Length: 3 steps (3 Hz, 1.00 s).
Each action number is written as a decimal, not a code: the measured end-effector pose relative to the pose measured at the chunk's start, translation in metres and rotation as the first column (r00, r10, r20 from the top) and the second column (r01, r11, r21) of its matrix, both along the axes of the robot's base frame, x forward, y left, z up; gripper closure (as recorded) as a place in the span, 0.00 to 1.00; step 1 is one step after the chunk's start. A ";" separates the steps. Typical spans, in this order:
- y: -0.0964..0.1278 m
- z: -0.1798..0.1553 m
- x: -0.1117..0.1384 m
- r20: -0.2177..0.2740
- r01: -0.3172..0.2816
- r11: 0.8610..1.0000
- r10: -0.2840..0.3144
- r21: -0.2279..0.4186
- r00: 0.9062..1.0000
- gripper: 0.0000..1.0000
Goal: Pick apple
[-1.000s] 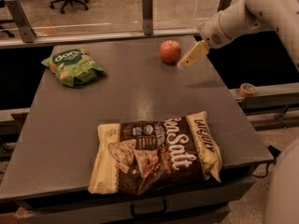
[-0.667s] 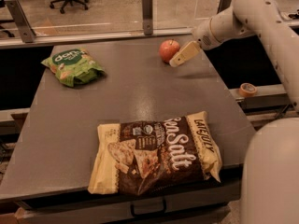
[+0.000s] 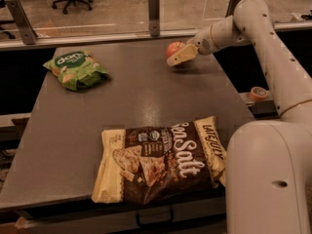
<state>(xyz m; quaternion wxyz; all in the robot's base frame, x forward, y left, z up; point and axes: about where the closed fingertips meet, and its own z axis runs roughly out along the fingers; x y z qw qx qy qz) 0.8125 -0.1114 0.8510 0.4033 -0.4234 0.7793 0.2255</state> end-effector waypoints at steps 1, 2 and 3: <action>0.017 0.004 -0.017 -0.055 -0.075 0.995 0.079 0.065 0.995 0.42; 0.032 0.026 -0.052 -0.063 -0.204 0.971 0.213 0.125 0.975 0.65; 0.042 0.064 -0.105 -0.023 -0.381 0.907 0.391 0.181 0.920 0.88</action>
Offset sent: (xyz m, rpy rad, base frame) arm -0.0947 0.0360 0.0654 0.1799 0.0820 0.3840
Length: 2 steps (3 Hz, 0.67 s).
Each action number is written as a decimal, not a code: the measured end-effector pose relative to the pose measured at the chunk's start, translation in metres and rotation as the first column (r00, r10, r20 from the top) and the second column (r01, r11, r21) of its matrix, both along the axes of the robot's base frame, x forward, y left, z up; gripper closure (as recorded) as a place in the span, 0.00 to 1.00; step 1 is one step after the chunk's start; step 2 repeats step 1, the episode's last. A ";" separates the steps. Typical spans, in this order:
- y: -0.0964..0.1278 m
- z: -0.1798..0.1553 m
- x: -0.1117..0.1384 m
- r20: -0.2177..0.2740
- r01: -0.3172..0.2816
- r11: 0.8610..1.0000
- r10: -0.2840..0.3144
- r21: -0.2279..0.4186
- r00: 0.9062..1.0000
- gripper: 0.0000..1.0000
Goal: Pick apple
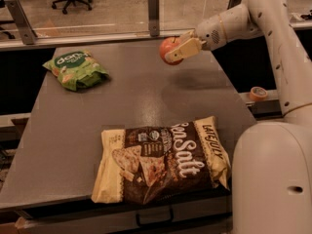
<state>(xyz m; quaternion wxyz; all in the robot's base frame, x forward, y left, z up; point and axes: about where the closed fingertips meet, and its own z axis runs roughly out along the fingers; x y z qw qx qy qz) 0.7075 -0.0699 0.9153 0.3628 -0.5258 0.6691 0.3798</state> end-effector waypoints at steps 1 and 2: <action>0.004 0.000 -0.011 -0.013 -0.046 0.999 0.046 0.002 0.999 1.00; 0.004 0.000 -0.011 -0.013 -0.046 0.999 0.046 0.002 0.999 1.00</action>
Offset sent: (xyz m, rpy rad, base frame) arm 0.0000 0.0000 0.0000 0.0000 0.0000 0.0000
